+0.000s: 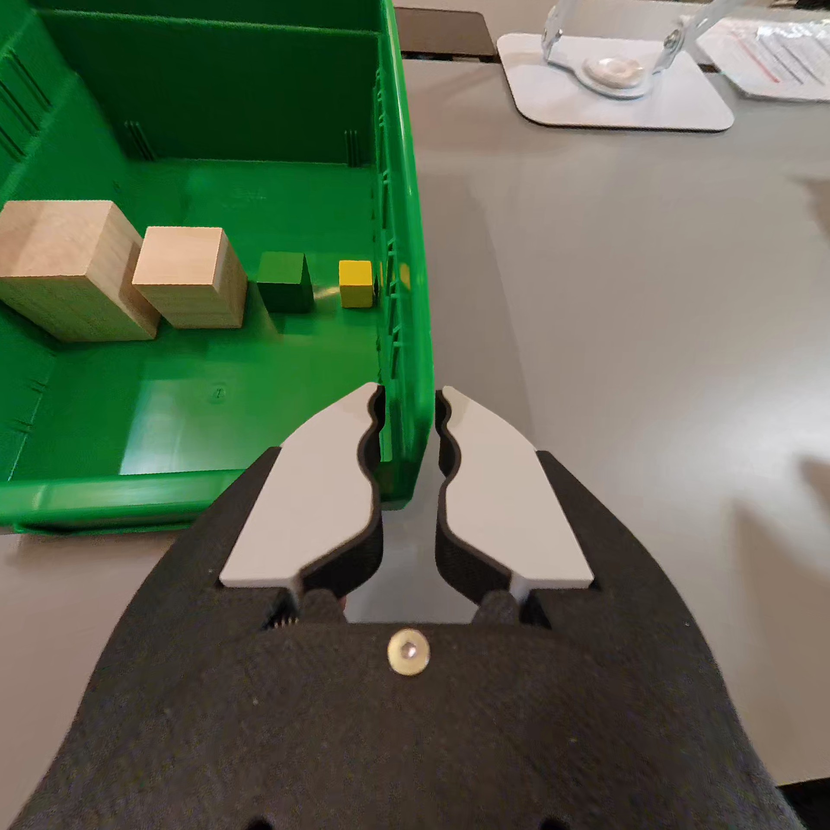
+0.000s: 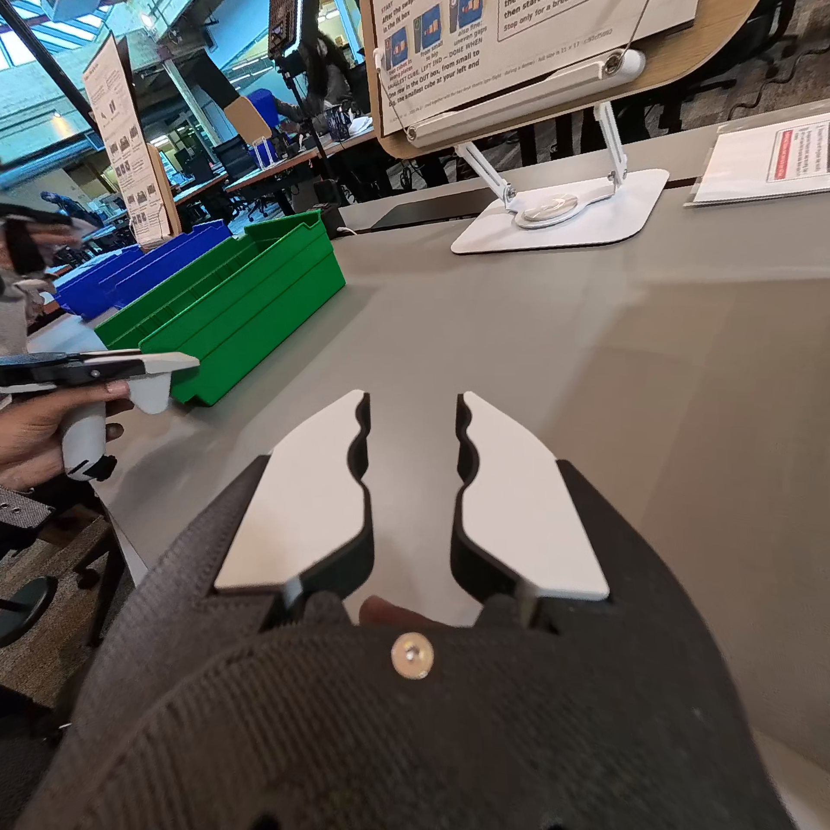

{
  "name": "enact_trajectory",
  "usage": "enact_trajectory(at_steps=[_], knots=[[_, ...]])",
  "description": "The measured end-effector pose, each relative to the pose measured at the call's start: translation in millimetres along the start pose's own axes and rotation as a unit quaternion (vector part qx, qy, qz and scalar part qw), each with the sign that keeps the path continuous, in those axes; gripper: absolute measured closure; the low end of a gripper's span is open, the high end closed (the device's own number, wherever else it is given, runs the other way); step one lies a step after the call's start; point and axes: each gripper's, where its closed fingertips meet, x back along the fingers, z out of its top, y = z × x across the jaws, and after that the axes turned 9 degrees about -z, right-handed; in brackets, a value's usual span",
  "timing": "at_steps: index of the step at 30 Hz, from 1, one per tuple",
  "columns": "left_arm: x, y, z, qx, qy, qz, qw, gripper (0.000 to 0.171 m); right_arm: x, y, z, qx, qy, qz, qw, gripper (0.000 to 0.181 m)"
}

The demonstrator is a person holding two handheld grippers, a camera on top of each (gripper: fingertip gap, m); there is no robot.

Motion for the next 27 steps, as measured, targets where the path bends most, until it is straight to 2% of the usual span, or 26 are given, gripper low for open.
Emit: enact_trajectory(at_steps=[14, 27], knots=[[-0.3, -3.4, 1.1, 0.011, 0.004, -0.011, 1.000, 0.150, -5.8, -7.6, -12.8, 0.076, -0.027, -0.016, 0.997, 0.143], [0.0, 0.6, 3.6, 0.013, 0.010, -0.037, 0.999, 0.147, -5.0, -3.2, -10.4, 0.065, -0.023, -0.020, 0.997, 0.145]])
